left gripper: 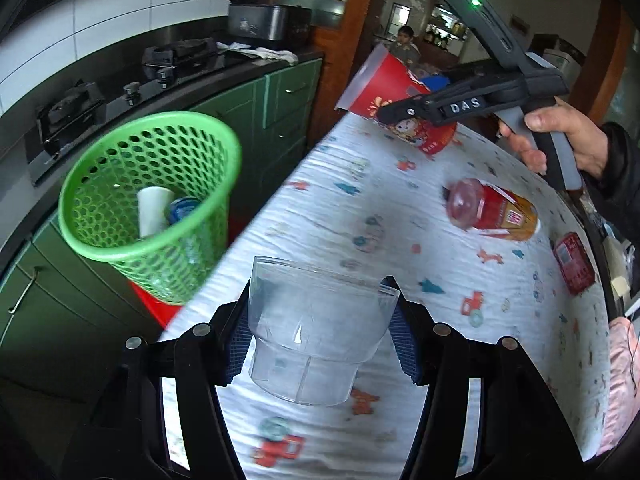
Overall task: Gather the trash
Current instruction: 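Carry the red cup and clear cup over the green basket, then open both tools to drop the two cups into the basket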
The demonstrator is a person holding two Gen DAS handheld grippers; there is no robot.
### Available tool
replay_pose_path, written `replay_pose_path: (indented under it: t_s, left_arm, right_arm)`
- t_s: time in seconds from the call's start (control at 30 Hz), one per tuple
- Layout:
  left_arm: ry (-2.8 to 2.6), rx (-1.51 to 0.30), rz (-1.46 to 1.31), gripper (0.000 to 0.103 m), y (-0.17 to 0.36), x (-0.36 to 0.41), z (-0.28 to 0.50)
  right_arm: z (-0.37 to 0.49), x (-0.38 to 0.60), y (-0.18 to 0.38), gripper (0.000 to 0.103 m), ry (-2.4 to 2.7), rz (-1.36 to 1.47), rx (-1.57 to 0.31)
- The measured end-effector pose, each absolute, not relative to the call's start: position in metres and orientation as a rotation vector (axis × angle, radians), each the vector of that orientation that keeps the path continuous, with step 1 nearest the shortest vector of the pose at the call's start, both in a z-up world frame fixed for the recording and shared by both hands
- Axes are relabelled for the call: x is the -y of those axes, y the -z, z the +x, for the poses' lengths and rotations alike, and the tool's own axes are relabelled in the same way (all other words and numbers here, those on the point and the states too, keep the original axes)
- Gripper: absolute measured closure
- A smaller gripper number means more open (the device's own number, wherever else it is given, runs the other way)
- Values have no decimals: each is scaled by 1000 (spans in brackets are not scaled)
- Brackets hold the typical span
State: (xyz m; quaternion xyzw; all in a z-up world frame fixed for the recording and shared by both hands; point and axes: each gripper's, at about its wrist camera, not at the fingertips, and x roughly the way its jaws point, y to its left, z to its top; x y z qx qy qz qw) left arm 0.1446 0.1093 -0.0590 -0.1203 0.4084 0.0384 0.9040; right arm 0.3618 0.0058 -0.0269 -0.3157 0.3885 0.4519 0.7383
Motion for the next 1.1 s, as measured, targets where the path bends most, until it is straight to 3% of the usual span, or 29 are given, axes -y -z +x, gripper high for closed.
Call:
replay_pose_path:
  t_s: [0.5,0.8,0.87,1.1]
  left_arm:
    - [-348,-841,-289,44,63,-283,192]
    - [-392,-886,-345,42,93,-326,217]
    - [-389,-896,-346,40,96,-328,222]
    - [-379,-915,-375,37,104,-333,227]
  right_arm:
    - [347,-161,39,32,-975,-387,-1000]
    - [356,-196,68,29,-936,-310,-1084]
    - [355,-196,67,22,-935,-300,-1075]
    - [341,-175,45,20,-922,-294,-1012]
